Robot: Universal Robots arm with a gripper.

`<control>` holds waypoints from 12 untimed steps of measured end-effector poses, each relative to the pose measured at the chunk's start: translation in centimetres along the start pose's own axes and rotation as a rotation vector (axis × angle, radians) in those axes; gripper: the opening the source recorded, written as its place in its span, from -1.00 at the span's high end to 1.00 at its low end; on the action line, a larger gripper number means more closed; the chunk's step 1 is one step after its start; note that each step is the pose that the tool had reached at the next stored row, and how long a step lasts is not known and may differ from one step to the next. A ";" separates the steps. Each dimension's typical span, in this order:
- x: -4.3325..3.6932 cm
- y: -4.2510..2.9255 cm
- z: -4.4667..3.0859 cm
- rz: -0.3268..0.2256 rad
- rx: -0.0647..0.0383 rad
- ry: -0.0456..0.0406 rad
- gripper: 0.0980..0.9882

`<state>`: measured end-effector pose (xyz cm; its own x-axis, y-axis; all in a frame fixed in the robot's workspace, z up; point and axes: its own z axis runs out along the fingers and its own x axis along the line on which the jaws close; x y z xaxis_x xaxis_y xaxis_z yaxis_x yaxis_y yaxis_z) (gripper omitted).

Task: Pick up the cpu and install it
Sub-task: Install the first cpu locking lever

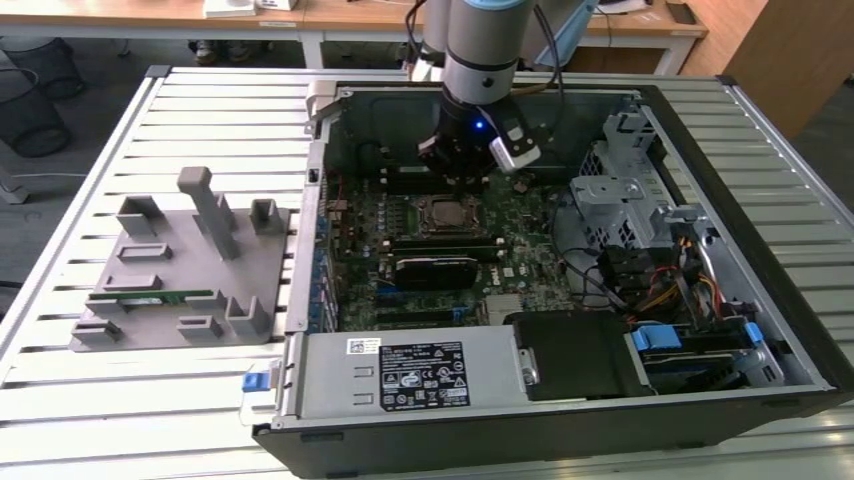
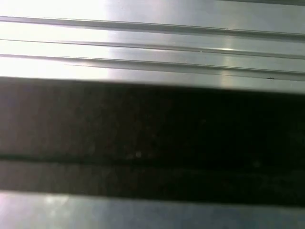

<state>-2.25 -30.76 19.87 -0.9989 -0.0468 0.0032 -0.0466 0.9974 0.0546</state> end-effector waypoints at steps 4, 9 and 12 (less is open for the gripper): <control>0.00 -0.01 0.19 0.000 0.008 0.0004 0.98; -0.01 -0.02 0.38 0.000 0.011 0.0007 0.98; -0.01 -0.05 0.45 0.000 0.003 0.0006 0.98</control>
<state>-2.24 -30.78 19.42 -0.9989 -0.0468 0.0038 -0.0466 0.9976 0.0513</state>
